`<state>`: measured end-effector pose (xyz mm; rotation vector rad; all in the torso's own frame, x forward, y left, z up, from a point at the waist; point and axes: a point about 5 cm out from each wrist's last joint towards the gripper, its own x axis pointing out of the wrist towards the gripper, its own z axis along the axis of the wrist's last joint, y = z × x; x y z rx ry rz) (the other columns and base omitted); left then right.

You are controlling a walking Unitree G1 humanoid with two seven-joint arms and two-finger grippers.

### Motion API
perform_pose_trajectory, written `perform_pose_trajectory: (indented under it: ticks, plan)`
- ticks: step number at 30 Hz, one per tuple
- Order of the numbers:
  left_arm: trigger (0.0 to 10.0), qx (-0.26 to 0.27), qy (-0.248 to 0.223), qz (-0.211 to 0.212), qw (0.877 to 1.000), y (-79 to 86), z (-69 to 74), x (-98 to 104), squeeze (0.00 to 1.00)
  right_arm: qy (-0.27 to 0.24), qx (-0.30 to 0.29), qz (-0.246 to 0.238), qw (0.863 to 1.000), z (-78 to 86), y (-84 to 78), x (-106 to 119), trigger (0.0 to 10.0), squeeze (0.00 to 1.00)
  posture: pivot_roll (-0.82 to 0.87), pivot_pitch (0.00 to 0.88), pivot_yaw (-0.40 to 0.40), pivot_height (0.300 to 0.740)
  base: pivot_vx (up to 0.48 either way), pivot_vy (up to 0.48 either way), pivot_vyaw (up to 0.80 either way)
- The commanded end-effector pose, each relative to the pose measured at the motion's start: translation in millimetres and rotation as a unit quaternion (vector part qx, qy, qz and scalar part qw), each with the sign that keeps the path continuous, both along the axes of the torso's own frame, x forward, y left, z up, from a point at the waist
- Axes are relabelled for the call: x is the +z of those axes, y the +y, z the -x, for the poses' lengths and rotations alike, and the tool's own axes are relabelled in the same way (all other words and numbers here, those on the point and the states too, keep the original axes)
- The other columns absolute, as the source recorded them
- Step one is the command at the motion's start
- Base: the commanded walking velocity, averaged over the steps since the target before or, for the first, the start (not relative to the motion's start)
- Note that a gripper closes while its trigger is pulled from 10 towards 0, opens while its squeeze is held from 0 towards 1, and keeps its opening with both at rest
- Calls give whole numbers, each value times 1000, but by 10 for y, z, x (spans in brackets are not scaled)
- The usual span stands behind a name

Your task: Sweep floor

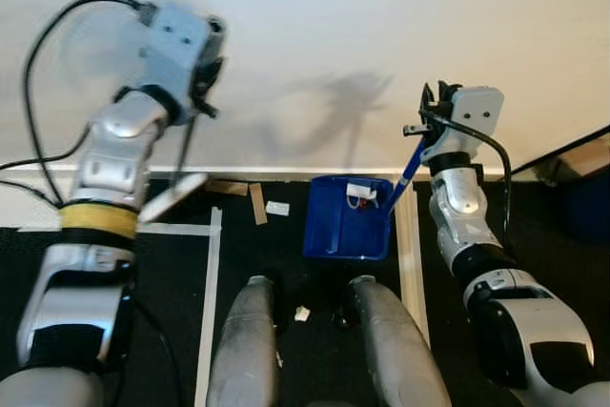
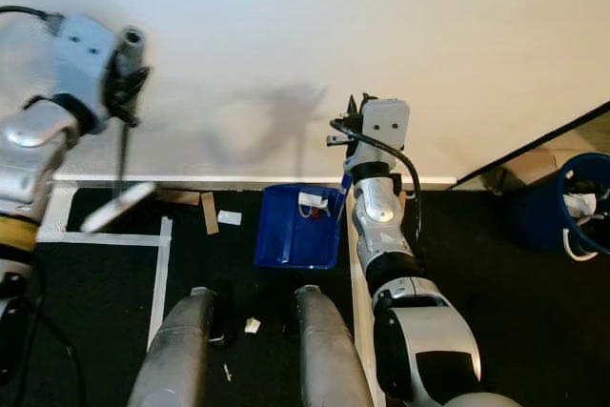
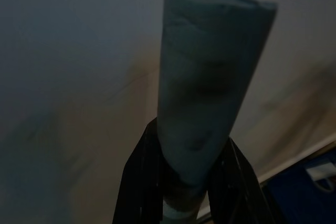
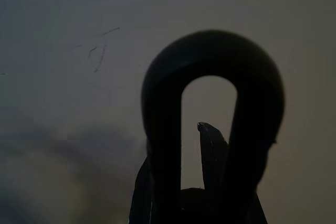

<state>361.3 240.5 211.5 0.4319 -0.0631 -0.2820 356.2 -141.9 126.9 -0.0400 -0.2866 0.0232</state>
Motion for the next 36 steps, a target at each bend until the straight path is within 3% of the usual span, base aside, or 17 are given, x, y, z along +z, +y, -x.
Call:
perform_pose_trajectory:
  ticks: [1,2,6,9,11,13,16,17,19,22,24,25,26,28,31,35,36]
  plan:
    - [10000,-10,-1,12,1000,27,34,-111,0,97,-1,1,995,154,-7,-429,10000,0,65,337,-45,740,0,0,0]
    - [10000,-10,-1,12,1000,27,34,-111,0,97,-1,1,995,154,-7,-429,10000,0,65,337,-45,740,0,0,0]
    - [10000,28,9,-79,996,-134,48,-699,0,90,14,13,996,194,-7,-447,10000,0,-7,369,-64,740,0,0,0]
    - [10000,47,13,-94,994,-333,56,-948,0,79,16,18,997,223,-23,-441,10000,0,-53,383,-76,740,0,0,0]
    - [10000,45,12,-100,994,-418,59,-1000,0,75,16,19,997,234,-28,-439,10000,0,-53,383,-76,740,0,0,0]
    - [10000,35,5,-73,997,-666,52,-1071,0,67,19,22,997,267,-36,-443,10000,0,-78,382,-78,740,0,0,0]
    - [10000,23,12,21,999,-966,21,-1071,0,66,20,23,997,291,-56,-453,10000,0,-80,384,-77,740,0,0,0]
    - [10000,20,14,66,998,-1089,7,-1050,0,66,19,24,997,293,-66,-456,10000,0,-80,384,-77,740,0,0,0]
    - [10000,21,11,91,996,-1173,-2,-1038,0,67,19,24,997,294,-74,-456,10000,0,-78,387,-72,740,0,0,0]
    - [10000,1,6,180,984,-1566,-5,-947,0,70,17,23,997,288,-92,-455,10000,0,-69,378,-68,740,0,0,0]
    - [10000,0,5,187,982,-1601,-5,-936,0,71,16,22,997,288,-93,-455,10000,0,-69,378,-68,740,0,0,0]
    - [10000,-28,1,211,977,-1761,10,-876,0,72,16,20,997,284,-85,-454,10000,0,-66,375,-68,740,0,0,0]
    - [10000,-28,1,211,977,-1761,10,-876,0,72,16,20,997,284,-85,-454,10000,0,-66,375,-68,740,0,0,0]
    - [10000,-90,-11,262,961,-2072,68,-730,0,74,17,18,997,278,-64,-455,10000,0,-57,367,-68,740,0,0,0]
    - [10000,-123,-17,280,952,-2201,107,-664,0,76,18,17,997,275,-56,-459,10000,0,-50,362,-71,740,0,0,0]
    - [10000,-236,-67,335,910,-2497,271,-306,0,84,29,13,996,259,-5,-469,10000,0,-18,336,-80,740,0,0,0]
    - [10000,-236,-67,335,910,-2497,271,-306,0,84,29,13,996,259,-5,-469,10000,0,-18,336,-80,740,0,0,0]
